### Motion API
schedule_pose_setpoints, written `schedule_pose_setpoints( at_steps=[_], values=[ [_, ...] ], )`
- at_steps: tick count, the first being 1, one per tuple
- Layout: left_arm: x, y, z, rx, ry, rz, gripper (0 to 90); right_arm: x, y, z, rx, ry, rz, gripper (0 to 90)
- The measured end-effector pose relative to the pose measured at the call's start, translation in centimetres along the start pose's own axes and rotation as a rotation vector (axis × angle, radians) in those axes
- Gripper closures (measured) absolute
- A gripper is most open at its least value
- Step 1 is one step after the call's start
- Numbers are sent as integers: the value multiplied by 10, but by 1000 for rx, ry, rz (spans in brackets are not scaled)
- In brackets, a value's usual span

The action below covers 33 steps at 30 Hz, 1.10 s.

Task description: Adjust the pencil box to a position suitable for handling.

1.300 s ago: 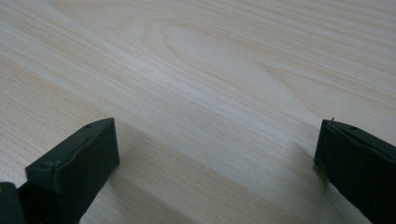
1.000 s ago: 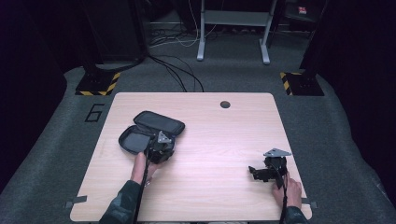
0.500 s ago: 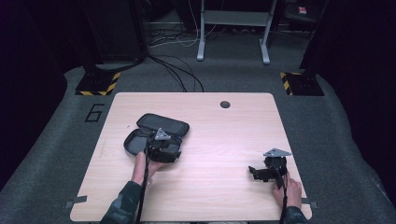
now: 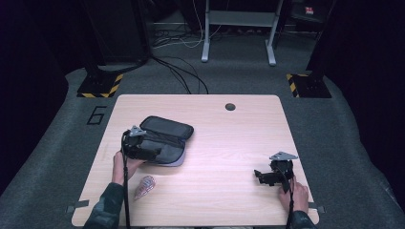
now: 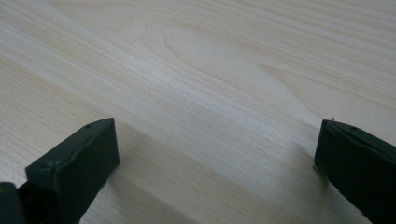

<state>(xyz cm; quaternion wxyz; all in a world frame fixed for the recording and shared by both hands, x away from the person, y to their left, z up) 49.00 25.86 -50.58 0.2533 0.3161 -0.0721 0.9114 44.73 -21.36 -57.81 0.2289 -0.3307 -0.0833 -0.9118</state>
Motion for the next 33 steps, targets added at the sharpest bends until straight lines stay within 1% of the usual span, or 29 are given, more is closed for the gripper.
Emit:
schedule_pose_setpoints(
  at_steps=[1,2,3,4,5,6,7,8,9,12,13,14,15,16,17,18,19,20,22,24,25,26,28,29,31,32,33],
  values=[
    [2,-4,-1,6,-10,4,48,0,0,0,0,0,0,0],
    [4,-11,-4,11,-15,25,37,0,0,0,0,0,0,0],
    [5,-16,-5,16,-3,46,24,0,0,0,0,0,0,0],
    [6,-21,-7,18,-6,57,19,0,0,0,0,0,0,0],
    [8,-25,-9,18,-21,62,16,0,0,0,0,0,0,0],
    [8,-31,-11,30,-23,70,13,0,0,0,0,0,0,0],
    [8,-31,-11,30,-23,70,12,0,0,0,0,0,0,0],
    [8,-41,-16,56,-27,92,14,0,0,0,0,0,0,0],
    [8,-45,-17,61,-35,98,23,0,0,0,0,0,0,0],
    [9,-57,-23,96,-47,107,68,0,0,0,2,-3,2,0],
    [8,-62,-24,107,-40,117,79,0,0,0,1,-1,1,0],
    [8,-64,-25,107,-46,121,113,0,0,0,2,-1,2,0],
    [7,-66,-26,109,-39,128,137,0,0,0,1,-1,1,0],
    [7,-69,-29,103,-56,144,155,0,0,0,2,-1,1,0],
    [5,-71,-30,100,-58,175,174,0,0,0,1,-1,1,0],
    [4,-74,-33,97,-53,184,196,0,0,0,1,-1,1,0],
    [3,-76,-35,106,-65,185,225,0,0,0,1,-1,1,0],
    [3,-76,-35,106,-65,185,260,0,0,0,1,-1,1,0],
    [-3,-78,-44,128,-68,178,298,0,0,0,2,-1,1,0],
    [-4,-77,-45,146,-68,176,369,0,0,0,2,-1,1,0],
    [-4,-77,-45,146,-68,176,398,0,0,0,2,-1,1,0],
    [-4,-77,-45,164,-62,179,398,0,0,0,1,-1,1,0],
    [-3,-76,-43,176,-42,180,489,0,0,0,2,-1,1,0],
    [-4,-75,-43,176,-50,193,626,0,0,0,2,-1,2,0],
    [-4,-73,-44,154,-83,204,697,0,0,0,1,-1,1,0],
    [-6,-72,-44,167,-74,207,727,0,0,0,1,-1,1,0],
    [-5,-72,-44,162,-90,205,757,0,0,0,1,-1,1,0]
  ],
)
Point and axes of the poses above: each handheld gripper's, and its own axes: x roughly backward along the jaws, z roughly out of its top, y roughly to its right, the point moved 7 cm from there along -x, roughly forward along the jaws, and after that the axes turned 4 degrees about y, right-handed, at the moved point
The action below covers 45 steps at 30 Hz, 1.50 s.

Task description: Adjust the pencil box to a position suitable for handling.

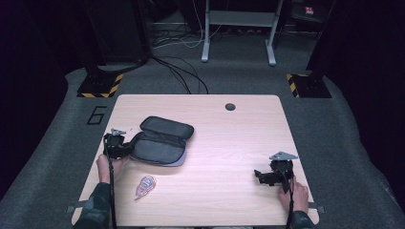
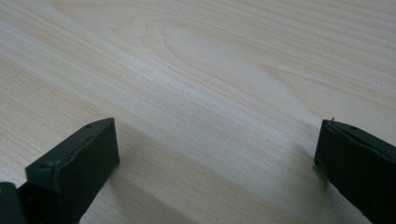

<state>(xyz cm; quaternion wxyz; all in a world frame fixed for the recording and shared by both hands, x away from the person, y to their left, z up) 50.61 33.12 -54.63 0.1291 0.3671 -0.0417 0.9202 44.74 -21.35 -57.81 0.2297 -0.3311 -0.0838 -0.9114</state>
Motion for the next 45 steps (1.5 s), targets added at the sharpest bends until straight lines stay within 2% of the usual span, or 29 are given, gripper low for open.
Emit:
schedule_pose_setpoints(
  at_steps=[3,4,5,9,17,19,24,29,36,39,43,45],
  values=[
    [-1,3,0,8,-13,4,791,0,0,0,0,0,0,0],
    [-2,5,0,22,-8,6,815,0,0,0,0,0,0,0],
    [-2,6,-1,26,-24,3,822,0,0,0,0,0,0,0],
    [-3,13,0,44,-17,4,843,0,0,0,0,0,0,0],
    [-3,31,3,90,-12,-48,827,0,0,0,-1,0,0,0],
    [-3,36,4,99,9,-62,816,0,0,0,-1,0,0,0],
    [-4,47,2,80,9,-72,815,0,0,0,0,0,0,0],
    [-5,56,2,65,7,-86,775,0,0,0,0,0,0,0],
    [-9,76,5,42,-1,-103,778,0,0,0,0,0,1,0],
    [-10,83,5,46,-6,-110,785,0,0,0,1,0,0,0],
    [-11,92,6,-4,-35,-102,799,0,0,0,1,1,0,0],
    [-11,97,7,-5,-37,-109,803,0,0,0,1,1,1,0]
  ],
)
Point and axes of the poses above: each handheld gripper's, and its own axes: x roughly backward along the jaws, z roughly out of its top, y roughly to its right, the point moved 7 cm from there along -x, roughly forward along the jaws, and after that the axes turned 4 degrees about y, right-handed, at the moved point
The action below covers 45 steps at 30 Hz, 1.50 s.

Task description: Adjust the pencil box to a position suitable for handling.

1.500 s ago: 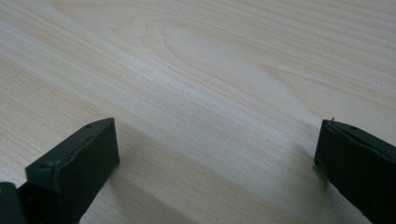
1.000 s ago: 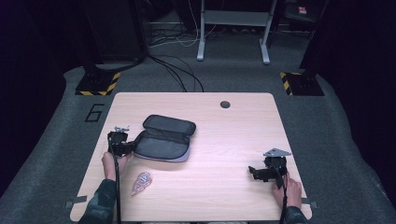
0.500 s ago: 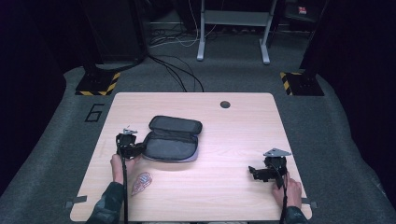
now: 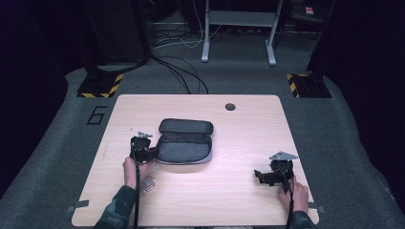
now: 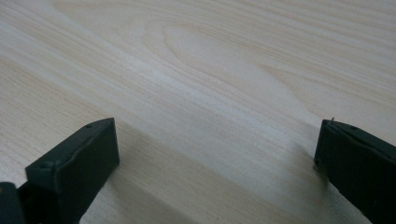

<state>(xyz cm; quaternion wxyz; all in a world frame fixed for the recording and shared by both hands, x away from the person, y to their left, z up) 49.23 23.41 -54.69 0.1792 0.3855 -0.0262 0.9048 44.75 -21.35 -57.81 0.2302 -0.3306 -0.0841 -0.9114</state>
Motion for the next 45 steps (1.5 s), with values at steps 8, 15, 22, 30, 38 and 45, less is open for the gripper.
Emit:
schedule_pose_setpoints(
  at_steps=[8,15,22,30,38,45],
  values=[
    [-7,20,3,-15,-4,-23,824,0,0,0,0,0,1,0],
    [-9,41,3,43,12,-57,775,0,0,0,0,-1,1,0],
    [-9,47,4,27,5,-71,634,0,0,0,0,0,2,0],
    [5,42,6,1,57,-120,264,0,0,0,-1,-1,1,0],
    [25,35,1,-41,103,-153,134,0,0,0,0,0,1,0],
    [50,26,-10,-82,162,-173,94,0,0,0,0,-6,3,0]
  ],
)
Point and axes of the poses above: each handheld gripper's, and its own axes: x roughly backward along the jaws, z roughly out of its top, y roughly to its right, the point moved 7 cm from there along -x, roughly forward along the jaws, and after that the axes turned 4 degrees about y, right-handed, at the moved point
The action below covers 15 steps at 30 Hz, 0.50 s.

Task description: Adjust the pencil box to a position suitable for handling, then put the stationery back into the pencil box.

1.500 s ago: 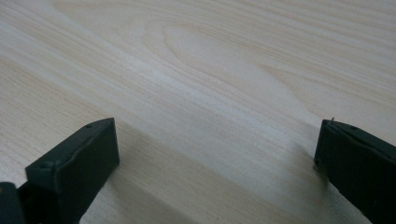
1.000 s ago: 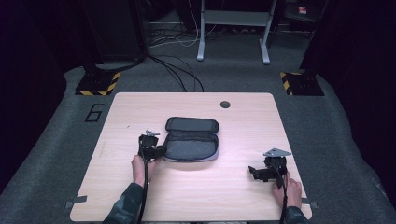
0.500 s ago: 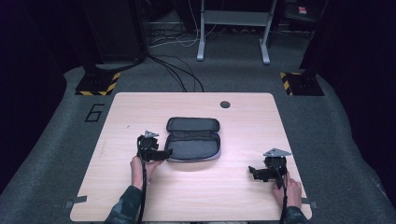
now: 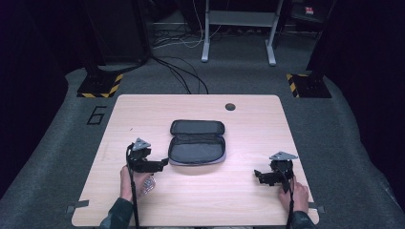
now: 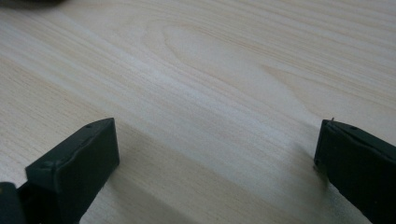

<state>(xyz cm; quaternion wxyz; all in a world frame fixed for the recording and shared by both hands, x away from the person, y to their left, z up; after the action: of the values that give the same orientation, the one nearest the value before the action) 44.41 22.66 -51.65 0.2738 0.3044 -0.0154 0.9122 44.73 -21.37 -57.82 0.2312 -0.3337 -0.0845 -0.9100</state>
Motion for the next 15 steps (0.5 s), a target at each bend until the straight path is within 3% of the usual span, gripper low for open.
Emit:
schedule_pose_setpoints(
  at_steps=[7,15],
  values=[
    [26,-8,-16,-16,26,35,74,0,0,0,0,0,1,0],
    [42,-14,-34,-12,31,63,47,0,0,0,-1,6,0,0]
  ],
)
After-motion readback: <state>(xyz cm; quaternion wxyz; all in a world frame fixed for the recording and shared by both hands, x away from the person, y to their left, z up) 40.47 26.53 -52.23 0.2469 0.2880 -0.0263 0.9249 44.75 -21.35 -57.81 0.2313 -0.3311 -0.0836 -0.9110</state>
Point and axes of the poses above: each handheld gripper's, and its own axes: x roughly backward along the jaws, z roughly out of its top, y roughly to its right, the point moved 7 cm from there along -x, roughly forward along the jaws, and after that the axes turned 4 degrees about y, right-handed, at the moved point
